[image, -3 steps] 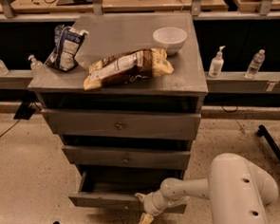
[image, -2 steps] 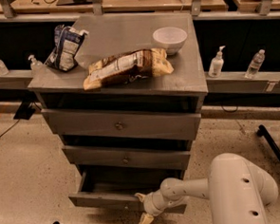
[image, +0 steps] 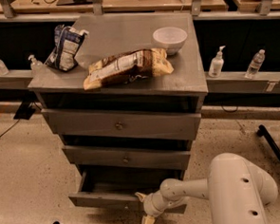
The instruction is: Open bottom drawer
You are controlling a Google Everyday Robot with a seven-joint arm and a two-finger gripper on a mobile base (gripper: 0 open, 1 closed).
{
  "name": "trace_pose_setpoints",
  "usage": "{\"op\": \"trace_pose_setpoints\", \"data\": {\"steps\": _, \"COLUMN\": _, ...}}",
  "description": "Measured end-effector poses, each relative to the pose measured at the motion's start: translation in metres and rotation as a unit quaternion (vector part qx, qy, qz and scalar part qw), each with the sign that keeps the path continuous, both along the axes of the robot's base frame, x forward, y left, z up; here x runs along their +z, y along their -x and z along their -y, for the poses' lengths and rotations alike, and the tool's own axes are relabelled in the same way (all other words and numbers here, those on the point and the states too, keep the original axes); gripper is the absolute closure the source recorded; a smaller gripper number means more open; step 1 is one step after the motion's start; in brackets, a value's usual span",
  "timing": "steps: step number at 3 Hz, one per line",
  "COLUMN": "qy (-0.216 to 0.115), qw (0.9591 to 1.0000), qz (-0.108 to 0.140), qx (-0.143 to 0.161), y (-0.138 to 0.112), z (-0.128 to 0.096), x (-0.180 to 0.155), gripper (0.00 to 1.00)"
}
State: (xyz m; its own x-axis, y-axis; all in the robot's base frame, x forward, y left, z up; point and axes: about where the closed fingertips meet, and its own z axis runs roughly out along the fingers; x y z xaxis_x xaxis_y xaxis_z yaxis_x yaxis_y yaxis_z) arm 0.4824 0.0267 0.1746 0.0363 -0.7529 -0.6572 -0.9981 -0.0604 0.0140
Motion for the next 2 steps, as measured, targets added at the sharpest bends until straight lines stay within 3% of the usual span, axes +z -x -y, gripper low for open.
{"op": "trace_pose_setpoints", "data": {"steps": 1, "qy": -0.022, "qw": 0.9993, "qz": 0.027, "qx": 0.009, "y": -0.015, "z": 0.002, "x": 0.012, "gripper": 0.0}}
{"op": "trace_pose_setpoints", "data": {"steps": 2, "qy": -0.064, "qw": 0.9946, "qz": 0.078, "qx": 0.022, "y": -0.043, "z": 0.007, "x": 0.034, "gripper": 0.0}}
